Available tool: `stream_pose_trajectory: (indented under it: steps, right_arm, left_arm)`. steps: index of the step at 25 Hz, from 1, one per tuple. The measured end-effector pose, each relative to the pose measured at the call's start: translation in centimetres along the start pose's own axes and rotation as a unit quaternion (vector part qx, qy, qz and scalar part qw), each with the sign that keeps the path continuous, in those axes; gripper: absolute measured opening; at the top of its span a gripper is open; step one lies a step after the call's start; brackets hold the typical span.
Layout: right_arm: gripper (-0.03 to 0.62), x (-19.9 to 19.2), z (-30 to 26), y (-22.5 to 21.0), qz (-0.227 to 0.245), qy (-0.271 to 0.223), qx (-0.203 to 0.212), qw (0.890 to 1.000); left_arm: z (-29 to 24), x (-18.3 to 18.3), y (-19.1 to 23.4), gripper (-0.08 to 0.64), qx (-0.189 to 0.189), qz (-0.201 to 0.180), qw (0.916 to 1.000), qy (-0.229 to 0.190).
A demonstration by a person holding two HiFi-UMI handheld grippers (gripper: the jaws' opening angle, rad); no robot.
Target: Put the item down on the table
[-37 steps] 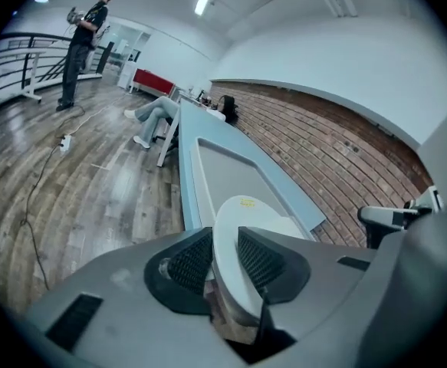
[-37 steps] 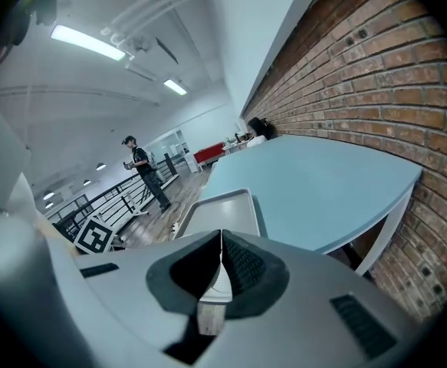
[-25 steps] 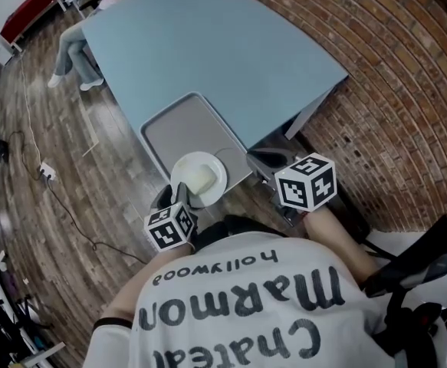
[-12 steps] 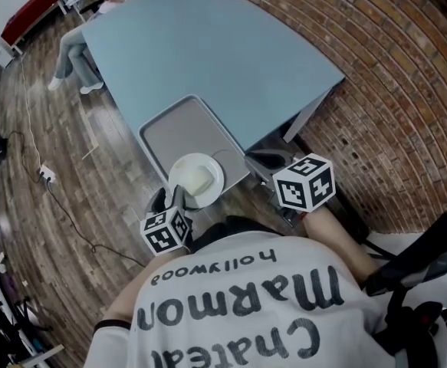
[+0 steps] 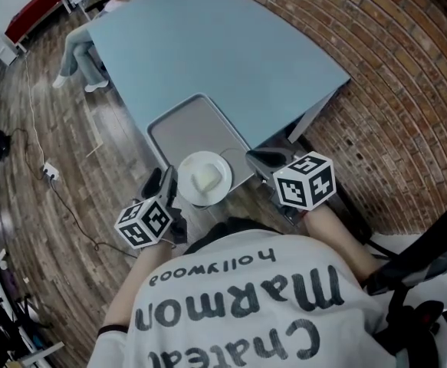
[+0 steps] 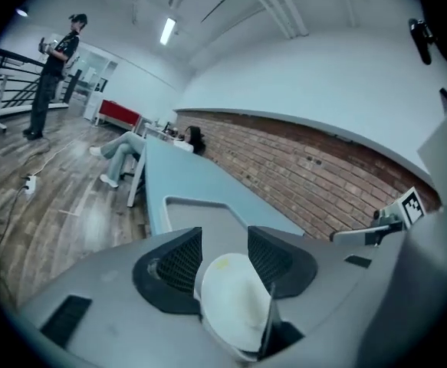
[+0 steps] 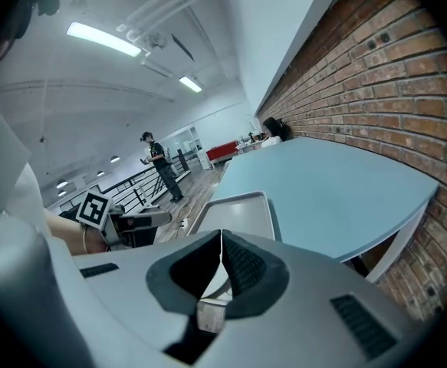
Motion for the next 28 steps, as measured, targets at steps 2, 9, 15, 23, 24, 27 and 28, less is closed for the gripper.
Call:
stream_pose_trajectory:
  steps: [2, 9, 15, 23, 24, 27, 28]
  right_arm:
    - [0.011, 0.1, -0.4, 0.3, 0.001, 0.0, 0.003, 1.0]
    - [0.011, 0.3, -2.2, 1.5, 0.002, 0.0, 0.007, 1.0]
    - [0.011, 1.2, -3.2, 2.9, 0.008, -0.04, 0.016, 0.999]
    - [0.009, 1.2, -4.2, 3.9, 0.036, -0.037, 0.028, 0.998]
    - [0.01, 1.0, -4.4, 4.0, 0.04, -0.031, 0.028, 0.998]
    - [0.009, 0.8, -4.7, 3.9, 0.042, -0.017, 0.021, 0.999]
    - [0.009, 0.7, -4.7, 3.8, 0.038, -0.015, 0.017, 0.999]
  left_arm:
    - [-0.4, 1.9, -0.4, 0.166, -0.034, -0.003, 0.9993, -0.016]
    - [-0.6, 6.0, -2.4, 0.095, -0.196, -0.006, 0.9806, 0.012]
    - [0.7, 7.4, -3.4, 0.025, -0.25, -0.031, 0.9678, -0.004]
    - [0.6, 6.5, -3.1, 0.02, -0.243, -0.095, 0.9653, 0.018]
    - [0.5, 6.6, -2.9, 0.02, -0.244, -0.094, 0.965, 0.02]
    - [0.1, 7.0, -2.4, 0.02, -0.243, -0.082, 0.9665, 0.014]
    - [0.0, 7.1, -2.2, 0.02, -0.242, -0.077, 0.9672, 0.013]
Point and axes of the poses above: the fingertips, and each gripper's own axes: z backward along the fingers, y to its left, x out of its top, the point moved 8 cm from there along z, backward along the fingers, and after that the axes turned 5 degrees about -y, right-handed, at the moved point
